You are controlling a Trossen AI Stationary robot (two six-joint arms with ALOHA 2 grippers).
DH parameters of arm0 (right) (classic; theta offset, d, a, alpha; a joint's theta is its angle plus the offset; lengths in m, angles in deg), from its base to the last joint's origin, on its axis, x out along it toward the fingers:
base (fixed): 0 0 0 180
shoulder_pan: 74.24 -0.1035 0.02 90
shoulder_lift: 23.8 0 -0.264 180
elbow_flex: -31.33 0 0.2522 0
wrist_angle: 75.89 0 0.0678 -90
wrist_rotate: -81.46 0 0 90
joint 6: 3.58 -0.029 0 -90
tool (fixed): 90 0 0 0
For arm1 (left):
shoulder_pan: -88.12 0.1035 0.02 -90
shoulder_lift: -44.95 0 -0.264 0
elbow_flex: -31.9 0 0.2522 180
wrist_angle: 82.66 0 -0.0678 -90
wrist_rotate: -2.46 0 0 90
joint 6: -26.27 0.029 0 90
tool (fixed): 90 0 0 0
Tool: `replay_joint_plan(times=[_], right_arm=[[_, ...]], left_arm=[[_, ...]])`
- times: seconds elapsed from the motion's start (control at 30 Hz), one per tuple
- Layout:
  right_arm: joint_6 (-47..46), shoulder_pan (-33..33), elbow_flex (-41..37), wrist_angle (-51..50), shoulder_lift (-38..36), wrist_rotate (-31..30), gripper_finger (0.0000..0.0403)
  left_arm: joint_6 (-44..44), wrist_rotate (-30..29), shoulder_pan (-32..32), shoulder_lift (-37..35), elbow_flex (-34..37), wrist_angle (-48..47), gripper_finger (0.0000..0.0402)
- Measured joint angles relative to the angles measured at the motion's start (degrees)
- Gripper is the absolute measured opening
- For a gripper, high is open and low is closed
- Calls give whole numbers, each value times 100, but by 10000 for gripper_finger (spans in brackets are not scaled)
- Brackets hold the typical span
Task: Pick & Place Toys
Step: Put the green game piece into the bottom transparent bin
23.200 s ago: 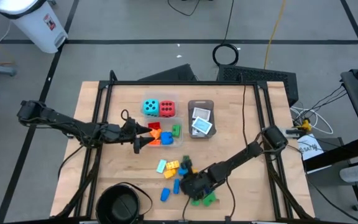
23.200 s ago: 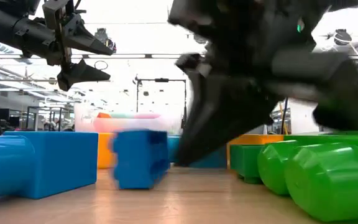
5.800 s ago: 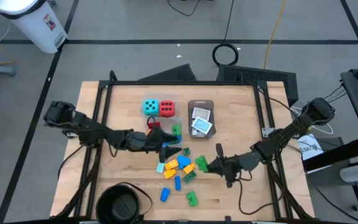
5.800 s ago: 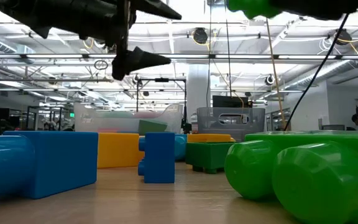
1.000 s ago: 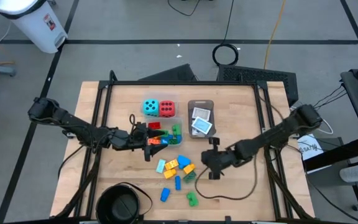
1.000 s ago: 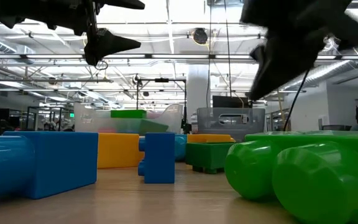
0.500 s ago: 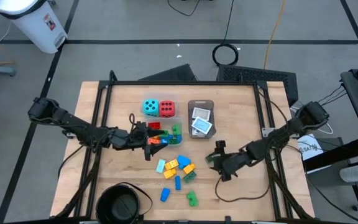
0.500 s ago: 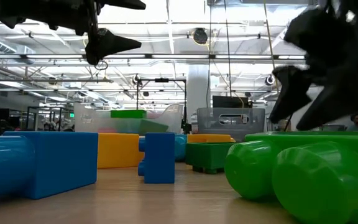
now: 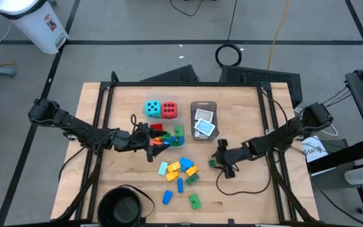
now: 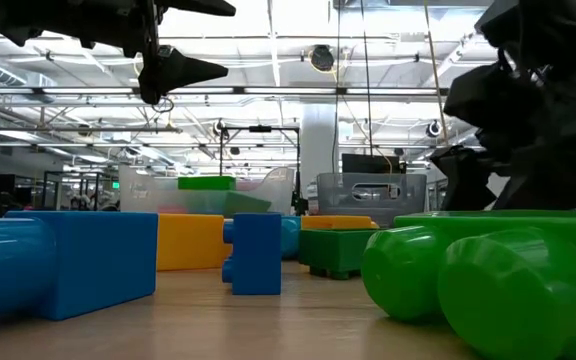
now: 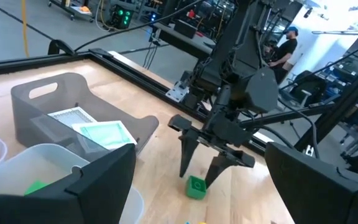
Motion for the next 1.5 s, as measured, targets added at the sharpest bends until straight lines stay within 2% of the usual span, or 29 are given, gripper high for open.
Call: replay_joint_plan(times=[0.3, 0.57, 0.73, 0.93, 1.1, 1.2, 1.3, 1.37, 1.5], right_arm=[[-84, -3, 0, 167, -4, 3, 148], [-33, 47, 0, 235, -7, 11, 113], [398, 43, -1, 255, -60, 6, 91], [656, -30, 81, 378, -523, 3, 45], [0, -32, 92, 431, -756, -32, 19], [-364, -44, 92, 430, -670, -28, 39], [-638, -148, 92, 404, -435, -89, 92], [-655, -262, 92, 389, -297, -412, 137], [-526, -344, 90, 386, -56, -1423, 220]], left_arm=[[9, -19, 0, 0, 0, 28, 363], [-10, -31, 0, 0, 0, 26, 363], [-443, 40, 0, 20, 0, -6, 363], [-790, 13, 23, 542, -30, 63, 363], [-939, 14, 169, 1062, -94, 170, 363], [-1119, 17, 247, 1201, -98, 390, 363], [-1238, 39, 269, 1205, -98, 386, 363], [-1257, 126, 267, 1182, -98, 393, 363], [-1100, 213, 273, 1141, -139, 494, 363]])
